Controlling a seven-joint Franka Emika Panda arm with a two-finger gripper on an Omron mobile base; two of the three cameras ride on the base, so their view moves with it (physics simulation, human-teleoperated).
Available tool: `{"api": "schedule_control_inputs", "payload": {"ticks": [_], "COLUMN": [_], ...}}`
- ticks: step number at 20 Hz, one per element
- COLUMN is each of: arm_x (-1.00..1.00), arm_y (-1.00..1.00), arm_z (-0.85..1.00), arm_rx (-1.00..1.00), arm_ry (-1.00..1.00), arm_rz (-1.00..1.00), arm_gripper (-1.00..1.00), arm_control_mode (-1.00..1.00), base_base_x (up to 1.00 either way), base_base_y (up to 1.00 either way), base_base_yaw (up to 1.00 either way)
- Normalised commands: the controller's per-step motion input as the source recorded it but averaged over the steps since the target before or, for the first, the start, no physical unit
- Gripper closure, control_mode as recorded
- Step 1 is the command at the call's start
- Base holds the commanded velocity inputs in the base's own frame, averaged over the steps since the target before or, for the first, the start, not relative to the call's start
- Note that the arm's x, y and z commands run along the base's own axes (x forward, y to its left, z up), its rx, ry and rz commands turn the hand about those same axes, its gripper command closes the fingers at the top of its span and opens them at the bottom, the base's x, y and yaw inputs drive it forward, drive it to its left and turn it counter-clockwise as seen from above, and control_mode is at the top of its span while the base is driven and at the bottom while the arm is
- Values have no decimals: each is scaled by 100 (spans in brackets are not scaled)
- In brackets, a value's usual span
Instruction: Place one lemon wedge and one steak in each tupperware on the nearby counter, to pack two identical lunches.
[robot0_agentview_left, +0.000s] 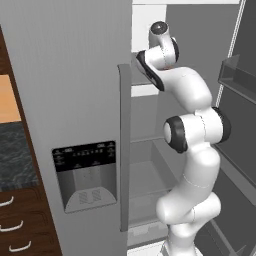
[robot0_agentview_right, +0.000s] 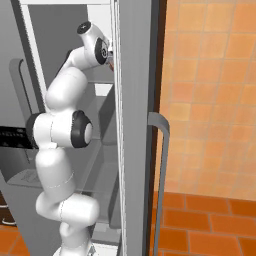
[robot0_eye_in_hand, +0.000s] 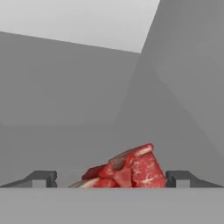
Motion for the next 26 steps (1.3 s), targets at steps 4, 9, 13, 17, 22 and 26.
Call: {"api": "schedule_control_inputs", "payload": {"ticks": [4, 9, 13, 17, 22, 26], "arm_x": [-7, 0, -12, -6, -51, -53], "arm_y": [-26, -3, 0, -7, -43, -26], "arm_z": [-26, -7, 22, 23, -4, -24], "arm_rx": [10, 4, 4, 1, 7, 5], "arm_ry": [-3, 4, 0, 0, 1, 7], "arm_rz": [-9, -12, -17, -13, 0, 7], "arm_gripper": [-100, -100, -100, -100, -100, -100], "arm_control_mode": [-100, -100, -100, -100, -100, -100], "base_base_x": [0, 0, 0, 0, 0, 0], "base_base_y": [0, 0, 0, 0, 0, 0], "base_base_yaw": [0, 0, 0, 0, 0, 0]}}
